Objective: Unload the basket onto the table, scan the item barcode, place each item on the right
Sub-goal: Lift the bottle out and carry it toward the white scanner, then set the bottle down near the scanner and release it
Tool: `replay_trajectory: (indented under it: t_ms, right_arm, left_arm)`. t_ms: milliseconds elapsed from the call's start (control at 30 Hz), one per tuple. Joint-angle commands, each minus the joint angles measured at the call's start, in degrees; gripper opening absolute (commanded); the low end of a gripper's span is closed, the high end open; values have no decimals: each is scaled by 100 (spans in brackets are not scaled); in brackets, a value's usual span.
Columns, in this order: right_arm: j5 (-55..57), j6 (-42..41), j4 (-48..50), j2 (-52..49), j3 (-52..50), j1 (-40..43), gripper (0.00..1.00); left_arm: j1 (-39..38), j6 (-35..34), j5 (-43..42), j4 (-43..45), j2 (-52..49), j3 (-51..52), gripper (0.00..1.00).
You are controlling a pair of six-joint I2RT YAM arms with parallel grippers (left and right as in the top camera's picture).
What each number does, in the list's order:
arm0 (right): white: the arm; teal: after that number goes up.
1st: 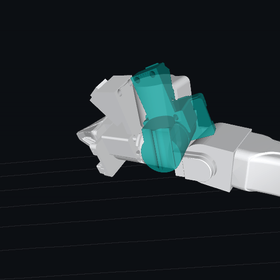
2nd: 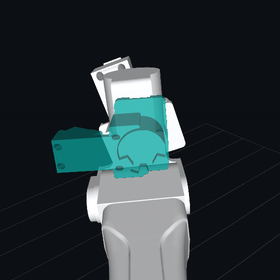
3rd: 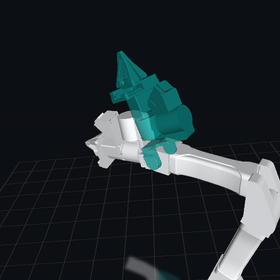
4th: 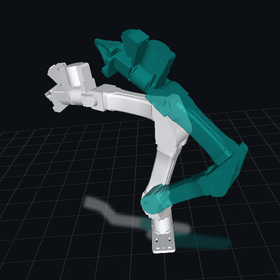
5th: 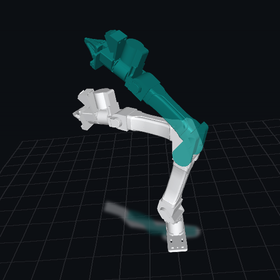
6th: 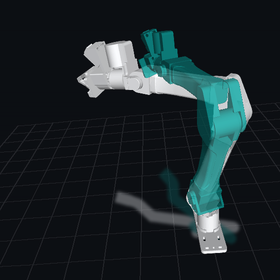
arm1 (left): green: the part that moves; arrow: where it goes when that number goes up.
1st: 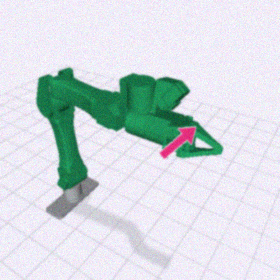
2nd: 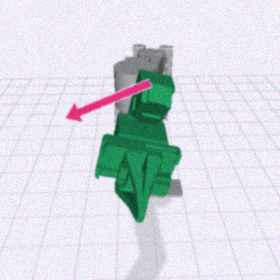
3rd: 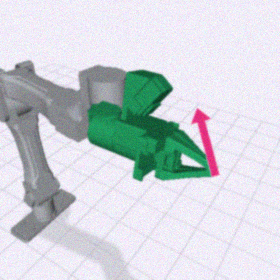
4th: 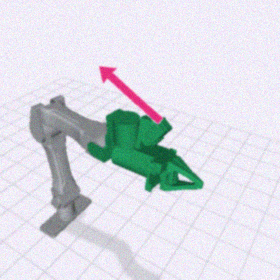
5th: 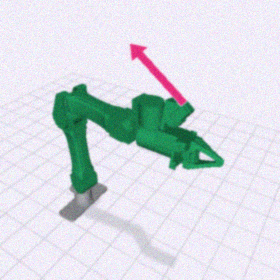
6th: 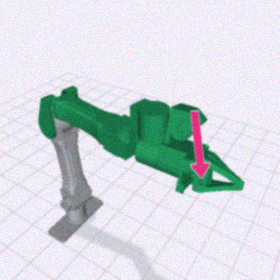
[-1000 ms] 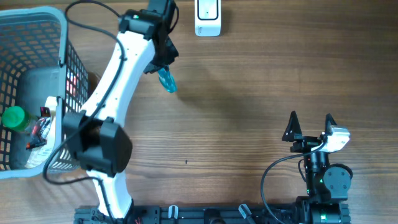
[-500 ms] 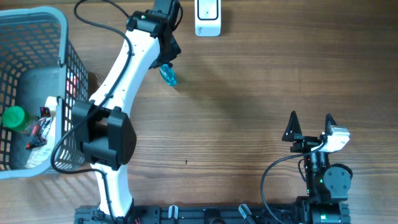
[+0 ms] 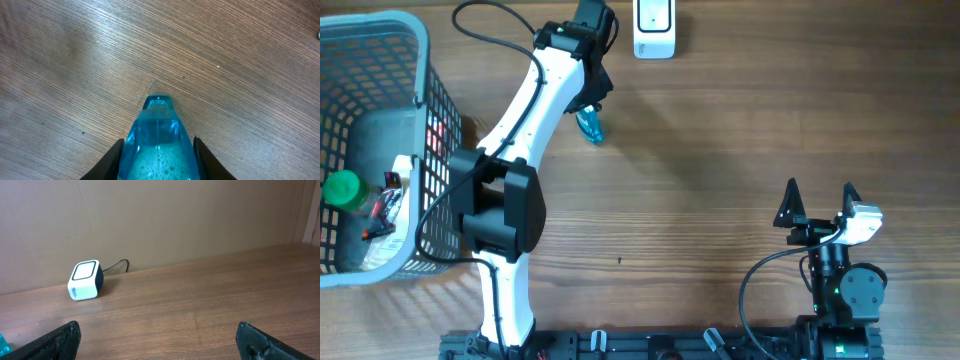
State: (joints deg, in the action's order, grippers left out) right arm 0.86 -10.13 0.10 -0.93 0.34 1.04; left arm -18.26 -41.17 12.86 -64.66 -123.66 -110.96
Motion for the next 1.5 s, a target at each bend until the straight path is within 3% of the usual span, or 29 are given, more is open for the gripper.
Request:
replay_trajectory:
  t_ms: [0, 233, 400, 667, 1033, 1300, 1467]
  right_arm:
    - [-94, 103, 24, 50, -4, -22, 100]
    - [-94, 105, 24, 50, -4, -22, 100]
    - [-94, 103, 24, 50, -4, -22, 100]
    - [-94, 105, 24, 50, -4, -22, 100]
    - [-94, 103, 24, 50, -4, -22, 100]
    - [-94, 103, 24, 50, -4, -22, 100]
    - [-94, 103, 24, 50, -4, -22, 100]
  left_arm:
    - [0, 48, 179, -85, 9, -63, 34]
    - [0, 450, 192, -179, 9, -63, 30]
    - [0, 1375, 138, -184, 9, -63, 27]
    - [0, 2973, -614, -127, 11, -63, 25]
    - [0, 4402, -3154, -22, 22, -63, 28]
    - [-2, 5309, -3215, -205, 22, -63, 34]
    - [0, 5665, -2627, -243, 22, -63, 34]
